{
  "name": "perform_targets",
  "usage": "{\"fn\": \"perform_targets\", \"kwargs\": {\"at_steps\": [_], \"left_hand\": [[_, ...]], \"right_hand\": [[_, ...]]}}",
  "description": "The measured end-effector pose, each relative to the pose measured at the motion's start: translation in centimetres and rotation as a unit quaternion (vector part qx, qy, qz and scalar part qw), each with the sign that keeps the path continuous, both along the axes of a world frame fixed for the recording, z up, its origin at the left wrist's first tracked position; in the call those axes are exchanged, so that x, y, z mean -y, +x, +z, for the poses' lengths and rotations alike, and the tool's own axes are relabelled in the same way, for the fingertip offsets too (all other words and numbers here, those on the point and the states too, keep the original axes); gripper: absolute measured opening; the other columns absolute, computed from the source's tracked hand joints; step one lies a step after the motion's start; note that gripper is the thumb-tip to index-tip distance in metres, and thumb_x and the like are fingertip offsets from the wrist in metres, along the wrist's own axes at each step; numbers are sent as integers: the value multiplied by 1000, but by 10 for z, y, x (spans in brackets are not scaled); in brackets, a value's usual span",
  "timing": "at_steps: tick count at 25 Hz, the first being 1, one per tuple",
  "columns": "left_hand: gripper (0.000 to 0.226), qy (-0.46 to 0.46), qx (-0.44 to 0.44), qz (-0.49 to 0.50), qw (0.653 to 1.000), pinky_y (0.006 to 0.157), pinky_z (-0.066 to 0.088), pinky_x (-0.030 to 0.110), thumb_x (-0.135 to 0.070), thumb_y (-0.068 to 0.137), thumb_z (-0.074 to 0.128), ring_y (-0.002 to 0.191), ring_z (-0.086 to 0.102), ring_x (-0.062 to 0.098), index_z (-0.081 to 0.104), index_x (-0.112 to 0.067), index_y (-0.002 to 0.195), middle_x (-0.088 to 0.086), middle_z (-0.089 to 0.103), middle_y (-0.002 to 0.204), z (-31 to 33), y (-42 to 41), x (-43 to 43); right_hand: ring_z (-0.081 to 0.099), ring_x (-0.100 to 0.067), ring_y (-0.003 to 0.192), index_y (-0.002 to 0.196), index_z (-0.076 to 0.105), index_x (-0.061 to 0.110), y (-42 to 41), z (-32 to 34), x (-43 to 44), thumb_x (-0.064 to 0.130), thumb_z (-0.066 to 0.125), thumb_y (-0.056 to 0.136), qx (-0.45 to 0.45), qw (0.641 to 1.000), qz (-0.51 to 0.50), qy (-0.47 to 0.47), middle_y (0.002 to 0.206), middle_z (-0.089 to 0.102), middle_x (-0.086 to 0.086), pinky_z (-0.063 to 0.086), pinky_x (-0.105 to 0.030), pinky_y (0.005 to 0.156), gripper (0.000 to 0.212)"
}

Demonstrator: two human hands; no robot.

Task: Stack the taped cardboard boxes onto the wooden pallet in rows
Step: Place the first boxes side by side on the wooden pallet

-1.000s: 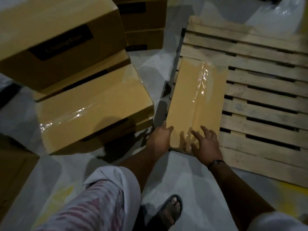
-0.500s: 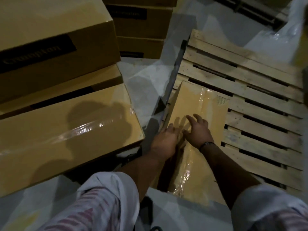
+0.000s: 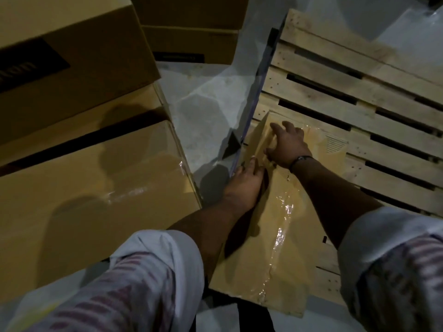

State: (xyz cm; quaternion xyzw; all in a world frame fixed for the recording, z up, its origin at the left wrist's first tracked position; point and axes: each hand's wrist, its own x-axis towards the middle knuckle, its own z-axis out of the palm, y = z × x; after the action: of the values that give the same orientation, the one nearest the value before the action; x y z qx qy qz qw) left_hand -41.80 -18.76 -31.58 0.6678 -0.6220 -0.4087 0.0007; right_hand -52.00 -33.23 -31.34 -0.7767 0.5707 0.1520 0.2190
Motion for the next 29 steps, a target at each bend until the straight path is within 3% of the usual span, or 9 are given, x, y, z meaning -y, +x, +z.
{"fn": "perform_targets", "kwargs": {"at_steps": [3,8,10,13,17,26,29], "left_hand": [[67,6,-17,3,1000,119,33,56,-14,101,55,153,17,43,23,-18,160,8,-5,172,-9,-2,11],[55,-10,-4,20,1000,116,36,53,-27,109,39,151,23,41,23,-17,161,9,3,172,-30,-2,12],[57,23,-40,67,997,115,34,53,-39,111,29,151,25,37,13,-25,163,5,8,172,-39,-2,11],[58,88,-139,192,968,111,39,53,-56,109,17,142,42,34,-3,-43,161,8,28,166,-36,1,15],[59,128,-197,273,933,112,39,52,-66,105,13,137,49,32,-6,-51,158,8,37,162,-22,6,11],[62,166,-222,331,902,116,33,57,-72,102,12,144,41,32,-5,-52,158,6,30,166,-34,17,2],[59,151,-241,362,888,116,36,54,-54,109,22,146,38,37,-1,-42,162,9,21,168,-34,12,0]], "right_hand": [[14,-38,148,156,25,32,6,-13,18,36,74,88,-19,1000,16,2,165,16,-7,37,-61,111,84],[15,-40,147,158,18,29,12,-27,42,42,73,87,-25,1000,5,3,166,13,-7,37,-59,112,91],[11,-39,149,159,14,31,13,-30,49,46,74,86,-24,1000,-8,9,166,11,-5,34,-59,114,96],[11,-38,148,160,13,32,15,-31,54,46,76,85,-17,1000,-13,23,164,16,-5,32,-60,114,99],[17,-37,146,159,16,32,22,-32,55,43,78,83,-8,1000,-9,22,160,22,-9,35,-58,113,99],[22,-36,144,158,20,37,40,-33,50,46,79,81,-7,1000,23,11,159,25,-7,35,-59,112,97],[22,-36,143,157,20,37,32,-30,54,48,79,81,-24,999,21,12,158,26,-8,36,-59,111,96]]}}
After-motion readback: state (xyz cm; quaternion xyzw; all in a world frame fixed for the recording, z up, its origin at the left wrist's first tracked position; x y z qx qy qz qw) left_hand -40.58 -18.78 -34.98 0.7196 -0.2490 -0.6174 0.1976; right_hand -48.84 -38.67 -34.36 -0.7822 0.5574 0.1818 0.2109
